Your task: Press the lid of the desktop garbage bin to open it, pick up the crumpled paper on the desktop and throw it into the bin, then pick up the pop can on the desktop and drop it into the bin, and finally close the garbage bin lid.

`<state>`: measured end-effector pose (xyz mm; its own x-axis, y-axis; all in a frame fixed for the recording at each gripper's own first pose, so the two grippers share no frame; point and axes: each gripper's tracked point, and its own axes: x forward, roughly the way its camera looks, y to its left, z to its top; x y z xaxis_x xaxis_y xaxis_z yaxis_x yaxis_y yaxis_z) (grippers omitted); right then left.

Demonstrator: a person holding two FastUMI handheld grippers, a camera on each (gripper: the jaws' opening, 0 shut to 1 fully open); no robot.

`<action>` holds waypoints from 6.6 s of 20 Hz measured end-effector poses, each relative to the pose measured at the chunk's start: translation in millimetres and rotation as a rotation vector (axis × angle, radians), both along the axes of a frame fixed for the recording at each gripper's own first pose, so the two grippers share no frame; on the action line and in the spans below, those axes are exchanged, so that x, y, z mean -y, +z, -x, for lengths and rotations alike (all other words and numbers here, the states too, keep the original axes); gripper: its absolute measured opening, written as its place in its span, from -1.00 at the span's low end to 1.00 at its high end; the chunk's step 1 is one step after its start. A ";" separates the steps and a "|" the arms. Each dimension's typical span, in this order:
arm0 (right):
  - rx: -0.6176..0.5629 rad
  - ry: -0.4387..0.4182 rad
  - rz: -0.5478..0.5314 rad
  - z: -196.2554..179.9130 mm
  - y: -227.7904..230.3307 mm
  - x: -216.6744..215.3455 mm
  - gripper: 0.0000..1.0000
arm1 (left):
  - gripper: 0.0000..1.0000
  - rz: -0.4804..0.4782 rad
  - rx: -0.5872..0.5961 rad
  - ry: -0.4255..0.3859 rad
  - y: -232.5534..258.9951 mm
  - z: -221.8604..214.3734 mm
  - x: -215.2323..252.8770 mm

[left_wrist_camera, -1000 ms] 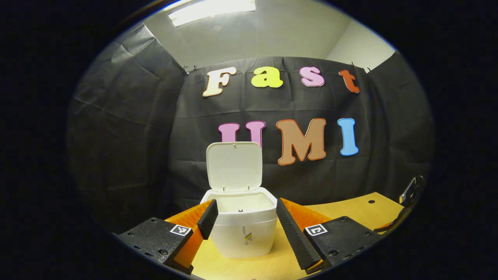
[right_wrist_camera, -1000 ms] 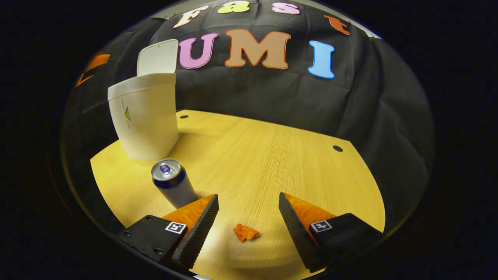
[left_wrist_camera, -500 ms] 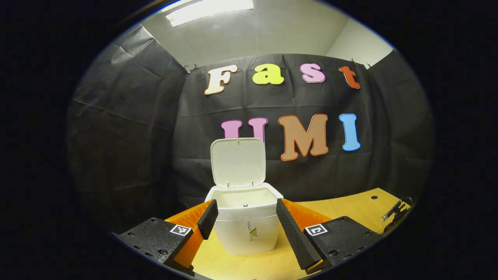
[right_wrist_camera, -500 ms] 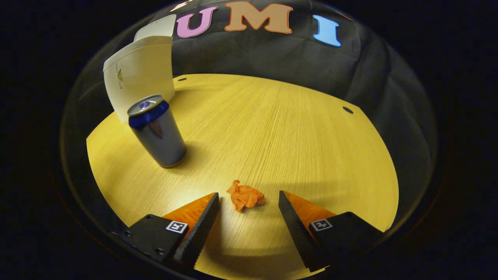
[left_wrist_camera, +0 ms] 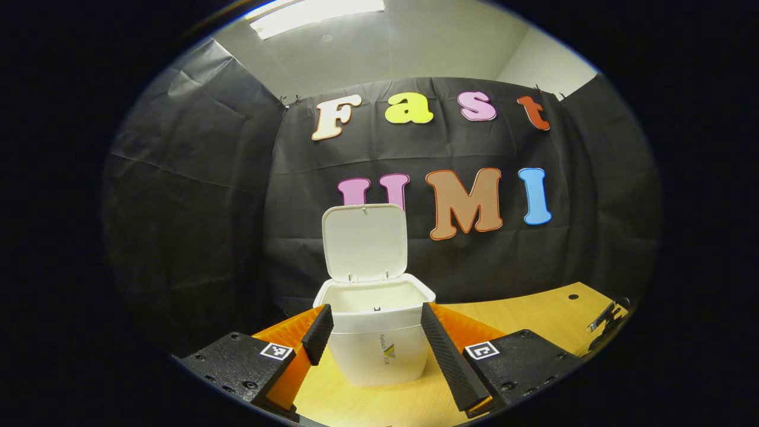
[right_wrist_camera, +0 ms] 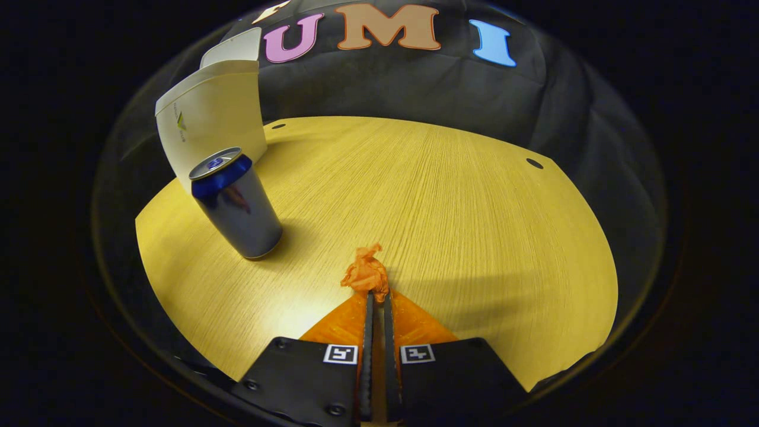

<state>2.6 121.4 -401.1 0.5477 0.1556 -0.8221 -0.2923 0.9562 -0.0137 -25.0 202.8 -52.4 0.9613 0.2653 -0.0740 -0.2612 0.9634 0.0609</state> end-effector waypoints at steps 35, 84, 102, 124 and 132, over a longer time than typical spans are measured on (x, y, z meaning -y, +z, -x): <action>0.649 0.251 -0.351 -156.6 350.5 -231.7 -0.77 | 0.79 0.057 0.009 0.010 -12.7 -7.2 -65.2; 0.702 -0.207 -0.207 -101.9 345.7 2.7 0.99 | 0.77 0.107 0.025 -0.392 -12.3 -68.3 101.6; 0.599 -0.344 -0.132 -62.4 303.0 87.8 0.99 | 0.84 0.267 -0.377 -0.562 -163.9 -63.4 212.3; 0.565 -0.372 -0.054 -45.7 289.5 105.2 0.99 | 0.58 0.162 -0.605 -0.551 -279.9 -39.5 225.7; 0.574 -0.326 -0.090 -52.2 290.6 88.3 0.99 | 0.55 0.105 -0.346 -0.567 -157.7 -76.4 211.7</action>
